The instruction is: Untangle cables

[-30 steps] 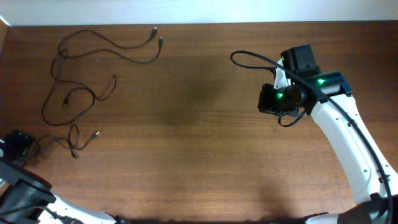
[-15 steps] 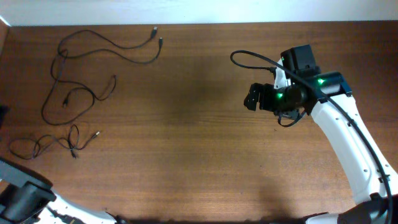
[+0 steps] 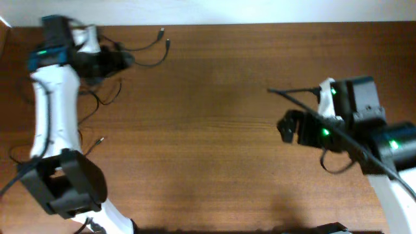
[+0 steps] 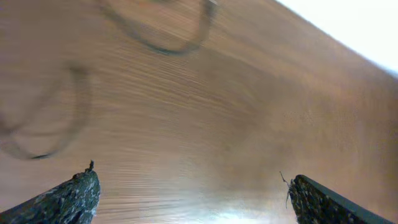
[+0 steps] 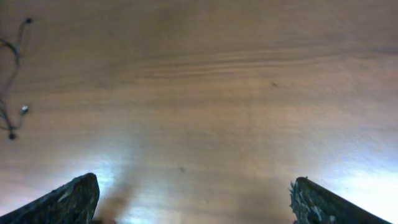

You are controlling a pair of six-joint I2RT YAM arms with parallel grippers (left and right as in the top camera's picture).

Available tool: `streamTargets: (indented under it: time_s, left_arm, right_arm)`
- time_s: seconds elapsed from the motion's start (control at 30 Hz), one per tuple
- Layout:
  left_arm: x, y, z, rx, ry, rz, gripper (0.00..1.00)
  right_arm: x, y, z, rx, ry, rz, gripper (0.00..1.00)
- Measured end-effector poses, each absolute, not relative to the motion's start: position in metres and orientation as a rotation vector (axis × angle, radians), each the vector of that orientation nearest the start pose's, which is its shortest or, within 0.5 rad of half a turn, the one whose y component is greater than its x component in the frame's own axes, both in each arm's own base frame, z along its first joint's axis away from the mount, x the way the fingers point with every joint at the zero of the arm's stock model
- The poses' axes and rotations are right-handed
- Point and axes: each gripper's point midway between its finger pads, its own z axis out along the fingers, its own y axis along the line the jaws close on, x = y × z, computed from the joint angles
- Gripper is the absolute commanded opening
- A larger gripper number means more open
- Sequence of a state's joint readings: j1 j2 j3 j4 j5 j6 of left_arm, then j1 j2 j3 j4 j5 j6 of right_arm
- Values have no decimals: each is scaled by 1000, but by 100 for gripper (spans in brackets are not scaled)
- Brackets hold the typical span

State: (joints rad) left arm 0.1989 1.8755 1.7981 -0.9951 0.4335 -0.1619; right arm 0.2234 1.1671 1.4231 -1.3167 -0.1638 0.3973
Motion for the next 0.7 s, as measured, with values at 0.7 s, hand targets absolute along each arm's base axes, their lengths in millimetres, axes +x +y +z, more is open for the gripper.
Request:
streamTargets:
  time_s: [0.7]
  left_arm:
    - [459, -72, 193, 16, 2651, -341, 99]
  right_arm:
    - [157, 44, 278, 196, 2495, 322, 98]
